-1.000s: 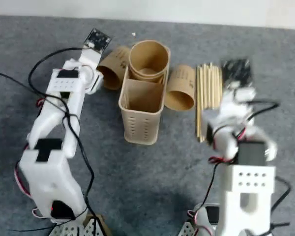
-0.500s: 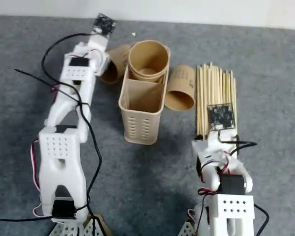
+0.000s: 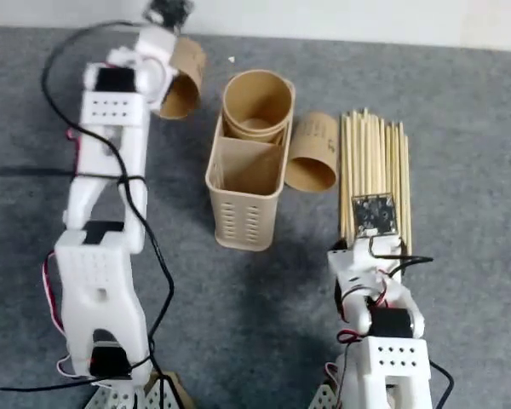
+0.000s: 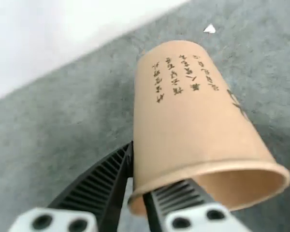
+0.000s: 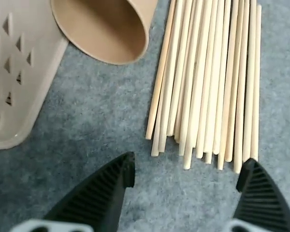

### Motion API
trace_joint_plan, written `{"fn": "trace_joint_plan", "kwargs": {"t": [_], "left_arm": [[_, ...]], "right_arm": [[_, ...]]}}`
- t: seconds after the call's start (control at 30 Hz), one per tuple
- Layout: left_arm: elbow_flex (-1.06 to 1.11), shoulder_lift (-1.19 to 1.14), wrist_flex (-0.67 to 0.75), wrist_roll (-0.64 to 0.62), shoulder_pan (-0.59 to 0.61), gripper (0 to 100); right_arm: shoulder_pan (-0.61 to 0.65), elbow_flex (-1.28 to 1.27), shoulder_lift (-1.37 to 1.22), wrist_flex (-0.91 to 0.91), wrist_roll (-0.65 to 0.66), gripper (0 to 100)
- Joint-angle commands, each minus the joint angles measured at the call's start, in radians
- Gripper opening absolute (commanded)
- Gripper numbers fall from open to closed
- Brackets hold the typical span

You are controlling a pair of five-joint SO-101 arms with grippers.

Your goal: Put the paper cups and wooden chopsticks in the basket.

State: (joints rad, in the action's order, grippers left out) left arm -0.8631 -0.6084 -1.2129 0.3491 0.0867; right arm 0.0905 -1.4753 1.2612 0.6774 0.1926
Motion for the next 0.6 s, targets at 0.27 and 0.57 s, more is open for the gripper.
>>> {"fn": "trace_joint_plan", "kwargs": {"t": [0.27,0.57], "left_arm": [[-0.433,0.392,-0.574,0.029,-0.176,0],[0.001,0.572,-0.560,0.057,-0.361,0]], "right_arm": [[-0.007,-0.013,0.018,-0.058,-0.002,33.6],[-0.007,-0.025,0.018,-0.077,0.003,33.6]]}}
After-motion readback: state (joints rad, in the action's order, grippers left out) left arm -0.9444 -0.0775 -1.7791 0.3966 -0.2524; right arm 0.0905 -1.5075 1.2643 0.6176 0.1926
